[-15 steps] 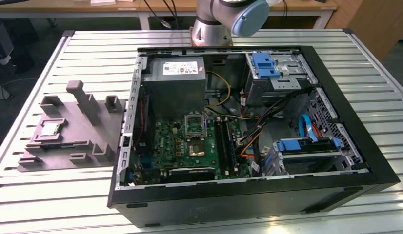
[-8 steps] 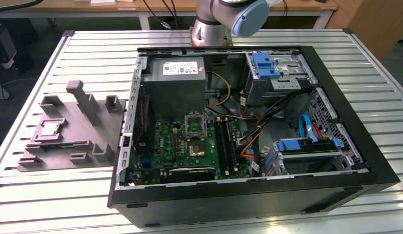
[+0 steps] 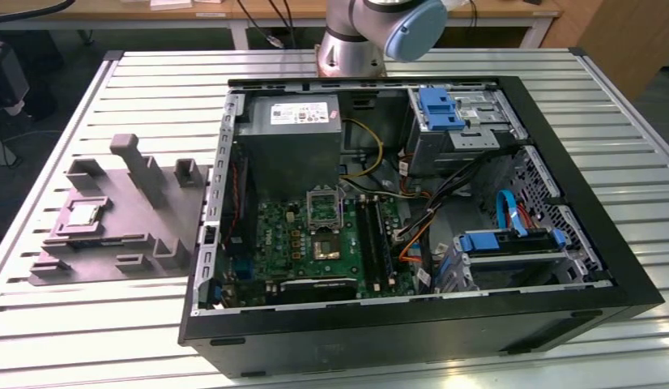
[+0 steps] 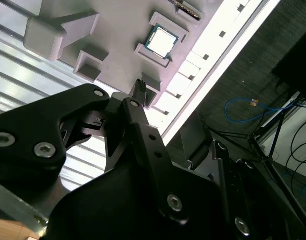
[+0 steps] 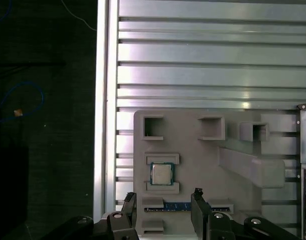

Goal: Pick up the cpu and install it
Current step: 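Pick up the cpu and move it towards the insertion slot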

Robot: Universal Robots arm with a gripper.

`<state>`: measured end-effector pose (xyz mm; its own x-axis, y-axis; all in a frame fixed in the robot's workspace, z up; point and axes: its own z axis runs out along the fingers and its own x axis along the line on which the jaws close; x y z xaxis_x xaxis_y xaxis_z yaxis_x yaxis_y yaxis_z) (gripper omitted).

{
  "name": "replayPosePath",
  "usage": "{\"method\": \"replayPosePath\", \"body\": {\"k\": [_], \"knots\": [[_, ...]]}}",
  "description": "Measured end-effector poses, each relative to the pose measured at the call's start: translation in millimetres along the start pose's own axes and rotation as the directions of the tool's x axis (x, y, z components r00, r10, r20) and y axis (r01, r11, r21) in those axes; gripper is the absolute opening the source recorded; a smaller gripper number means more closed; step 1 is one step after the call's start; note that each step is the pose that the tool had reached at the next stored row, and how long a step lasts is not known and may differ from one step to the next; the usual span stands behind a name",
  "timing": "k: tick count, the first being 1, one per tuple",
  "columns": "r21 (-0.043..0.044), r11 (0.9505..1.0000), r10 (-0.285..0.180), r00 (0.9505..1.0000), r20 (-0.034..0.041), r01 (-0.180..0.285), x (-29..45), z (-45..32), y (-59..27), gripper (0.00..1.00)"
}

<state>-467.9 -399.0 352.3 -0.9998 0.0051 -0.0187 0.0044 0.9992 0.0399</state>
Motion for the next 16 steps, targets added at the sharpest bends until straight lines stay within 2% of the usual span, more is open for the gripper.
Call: {"method": "replayPosePath", "body": {"k": [3, 16], "knots": [[-0.0028, 1.0000, 0.000, 1.0000, -0.0001, 0.000, 0.0, 2.1, -0.1, 0.55], [-0.0029, 1.0000, 0.000, 1.0000, 0.0000, 0.000, 0.1, 7.0, -0.3, 0.55]]}}
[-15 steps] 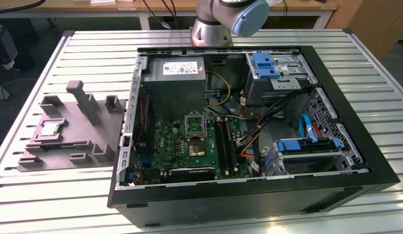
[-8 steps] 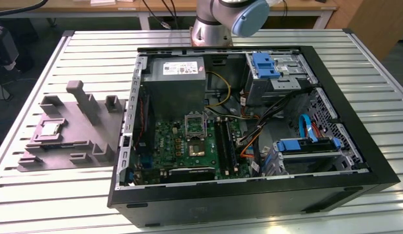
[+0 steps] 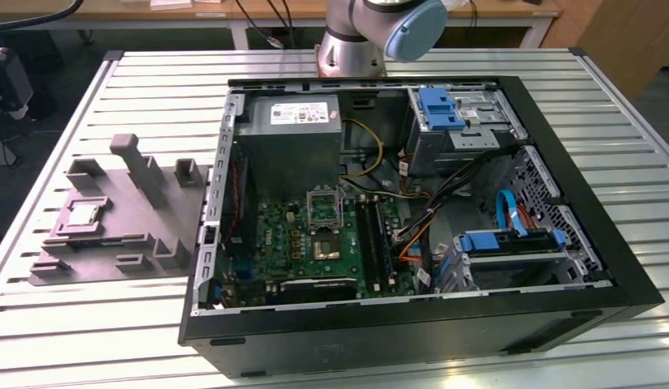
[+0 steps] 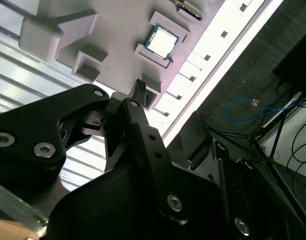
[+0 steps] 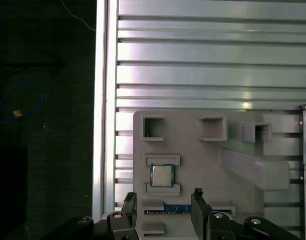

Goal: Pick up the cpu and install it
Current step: 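Pick up the cpu and move it towards the insertion slot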

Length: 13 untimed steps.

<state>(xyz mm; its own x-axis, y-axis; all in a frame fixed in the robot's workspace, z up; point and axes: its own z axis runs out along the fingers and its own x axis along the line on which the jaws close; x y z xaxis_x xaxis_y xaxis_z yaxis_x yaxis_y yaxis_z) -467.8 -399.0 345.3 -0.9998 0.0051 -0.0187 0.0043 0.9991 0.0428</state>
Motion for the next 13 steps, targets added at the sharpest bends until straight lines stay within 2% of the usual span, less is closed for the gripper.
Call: {"method": "replayPosePath", "body": {"k": [13], "knots": [[0.0000, 1.0000, 0.000, 1.0000, 0.0000, 0.000, 0.2, 9.8, -0.4, 0.55]]}}
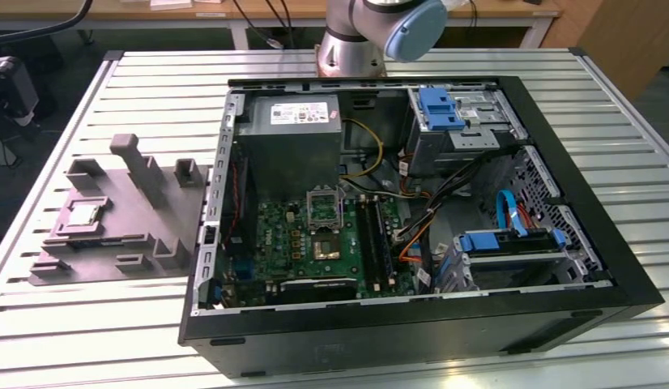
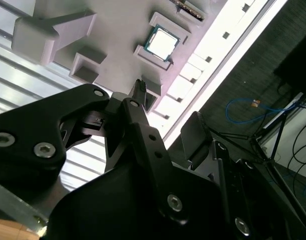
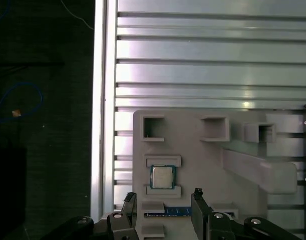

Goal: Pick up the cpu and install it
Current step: 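Pick up the cpu and move it towards the insertion slot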

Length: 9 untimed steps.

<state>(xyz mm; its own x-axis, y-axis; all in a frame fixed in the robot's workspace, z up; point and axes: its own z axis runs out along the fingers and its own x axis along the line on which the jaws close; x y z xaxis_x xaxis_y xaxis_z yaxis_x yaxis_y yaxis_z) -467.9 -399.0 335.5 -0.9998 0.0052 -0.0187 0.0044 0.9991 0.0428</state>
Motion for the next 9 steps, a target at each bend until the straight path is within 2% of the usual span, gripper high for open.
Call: {"method": "replayPosePath", "body": {"k": [5, 9], "knots": [[0.0000, 1.0000, 0.000, 1.0000, -0.0001, 0.000, 0.1, 5.3, -0.2, 0.55], [0.0000, 1.0000, 0.000, 1.0000, -0.0001, 0.000, 0.1, 5.4, -0.2, 0.55]]}}
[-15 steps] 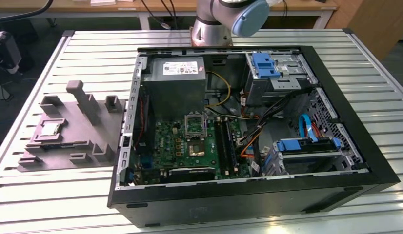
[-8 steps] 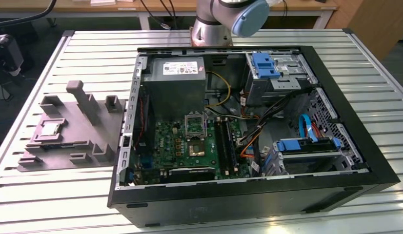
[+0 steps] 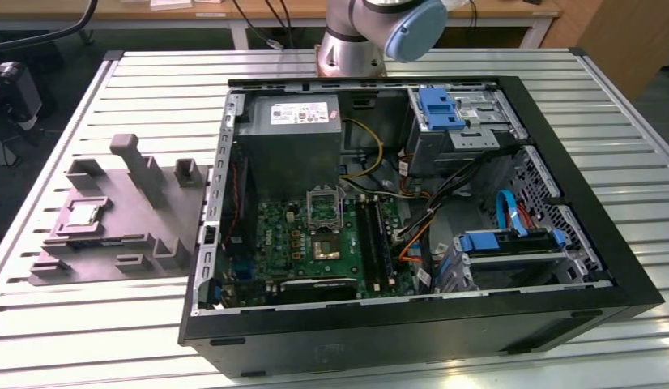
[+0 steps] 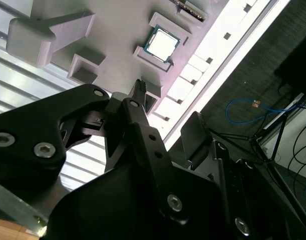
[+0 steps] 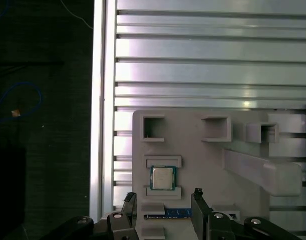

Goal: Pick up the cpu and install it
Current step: 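Pick up the cpu and move it towards the insertion slot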

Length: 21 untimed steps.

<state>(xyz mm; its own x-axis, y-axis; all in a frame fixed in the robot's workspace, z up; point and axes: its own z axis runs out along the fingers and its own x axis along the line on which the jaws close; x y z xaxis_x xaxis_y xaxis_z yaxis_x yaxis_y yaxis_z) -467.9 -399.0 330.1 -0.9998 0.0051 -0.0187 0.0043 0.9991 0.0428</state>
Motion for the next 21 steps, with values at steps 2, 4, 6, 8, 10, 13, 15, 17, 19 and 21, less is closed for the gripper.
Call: {"method": "replayPosePath", "body": {"k": [2, 4, 6, 8, 10, 13, 15, 17, 19, 21], "knots": [[0.0000, 1.0000, 0.000, 1.0000, 0.0000, 0.000, 0.0, 0.0, 0.0, 0.55], [0.0000, 1.0000, 0.000, 1.0000, 0.0000, 0.000, 0.0, 0.1, 0.0, 0.55], [0.0000, 1.0000, 0.000, 1.0000, 0.0000, 0.000, 0.0, 0.1, 0.0, 0.55], [0.0000, 1.0000, 0.000, 1.0000, 0.0002, 0.000, 0.0, 0.4, 0.0, 0.55], [-0.0001, 1.0000, 0.000, 1.0000, 0.0003, 0.000, 0.0, 1.6, -0.6, 0.55], [0.0000, 1.0000, 0.000, 1.0000, -0.0003, 0.000, -0.5, 5.3, -0.9, 0.55], [-0.0002, 0.9999, -0.013, 0.9999, -0.0025, 0.013, -0.8, 7.7, -0.9, 0.55], [-0.0004, 0.9996, -0.029, 0.9996, -0.0045, 0.029, -0.9, 9.3, -1.0, 0.55], [-0.0004, 0.9995, -0.031, 0.9995, -0.0072, 0.031, -0.9, 11.4, -1.1, 0.55], [-0.0003, 0.9995, -0.031, 0.9995, -0.0111, 0.031, -0.9, 14.1, -1.2, 0.55]]}}
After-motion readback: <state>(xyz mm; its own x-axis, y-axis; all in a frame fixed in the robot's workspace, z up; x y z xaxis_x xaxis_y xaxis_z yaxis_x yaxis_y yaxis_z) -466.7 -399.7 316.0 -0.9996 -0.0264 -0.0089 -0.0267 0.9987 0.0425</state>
